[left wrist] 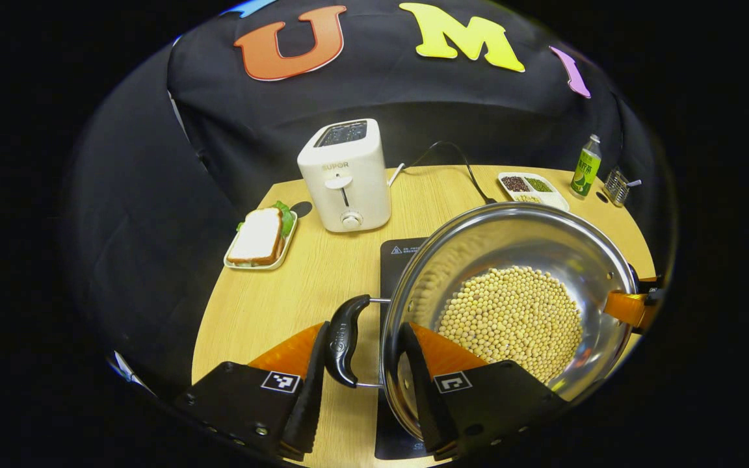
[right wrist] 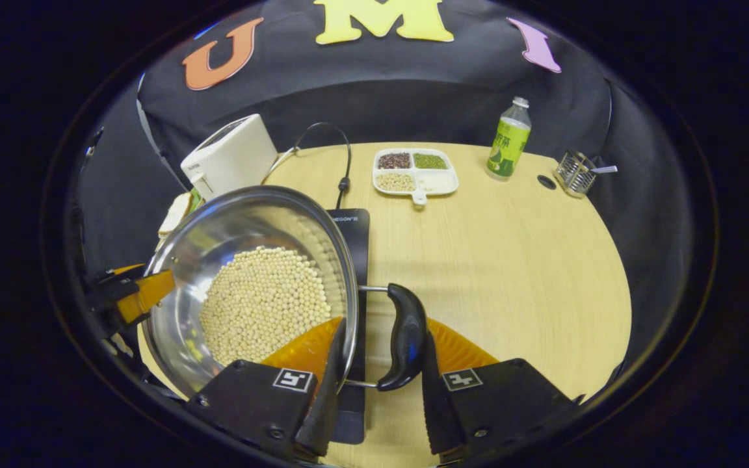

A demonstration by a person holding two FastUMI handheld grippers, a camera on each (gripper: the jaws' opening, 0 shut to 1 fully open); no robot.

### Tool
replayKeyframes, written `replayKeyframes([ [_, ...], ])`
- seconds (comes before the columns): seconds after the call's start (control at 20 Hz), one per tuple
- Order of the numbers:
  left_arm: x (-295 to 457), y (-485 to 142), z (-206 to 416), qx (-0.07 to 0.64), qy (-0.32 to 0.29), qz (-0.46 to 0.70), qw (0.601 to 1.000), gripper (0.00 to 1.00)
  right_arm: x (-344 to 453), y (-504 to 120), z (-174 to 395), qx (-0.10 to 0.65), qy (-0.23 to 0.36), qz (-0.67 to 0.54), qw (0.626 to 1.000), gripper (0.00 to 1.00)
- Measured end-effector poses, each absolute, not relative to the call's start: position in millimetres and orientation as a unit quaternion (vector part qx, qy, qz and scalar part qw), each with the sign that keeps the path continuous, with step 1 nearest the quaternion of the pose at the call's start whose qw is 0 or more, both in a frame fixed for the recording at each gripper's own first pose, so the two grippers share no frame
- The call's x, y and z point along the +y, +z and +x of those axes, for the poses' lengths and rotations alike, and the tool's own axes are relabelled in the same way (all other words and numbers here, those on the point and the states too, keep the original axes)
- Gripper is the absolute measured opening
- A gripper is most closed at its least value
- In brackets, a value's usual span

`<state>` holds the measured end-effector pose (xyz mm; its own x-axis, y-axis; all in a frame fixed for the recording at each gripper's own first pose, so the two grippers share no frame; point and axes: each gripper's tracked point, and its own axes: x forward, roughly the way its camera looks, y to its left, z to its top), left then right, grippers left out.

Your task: First push the handle of the pot to place it horizontally, then grasp the pot with both hands and set it on the induction cooktop.

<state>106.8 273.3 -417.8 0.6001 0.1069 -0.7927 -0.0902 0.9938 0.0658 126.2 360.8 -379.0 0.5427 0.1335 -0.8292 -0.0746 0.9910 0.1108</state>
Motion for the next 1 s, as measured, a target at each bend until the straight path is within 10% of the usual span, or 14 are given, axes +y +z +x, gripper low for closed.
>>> replayKeyframes([
  [0.75, 273, -418, 101, 0.424, 0.048, 0.026, 0.904, 0.63, 359, -380, 130, 0.461, 0.074, 0.041, 0.883, 0.63],
  [0.9, 265, -414, 101, 0.413, 0.029, 0.015, 0.91, 0.72, 348, -370, 138, 0.428, 0.072, 0.041, 0.9, 0.76],
  [1.0, 276, -404, 109, 0.384, 0.048, 0.036, 0.921, 0.98, 337, -361, 141, 0.404, 0.077, 0.016, 0.911, 0.88],
])
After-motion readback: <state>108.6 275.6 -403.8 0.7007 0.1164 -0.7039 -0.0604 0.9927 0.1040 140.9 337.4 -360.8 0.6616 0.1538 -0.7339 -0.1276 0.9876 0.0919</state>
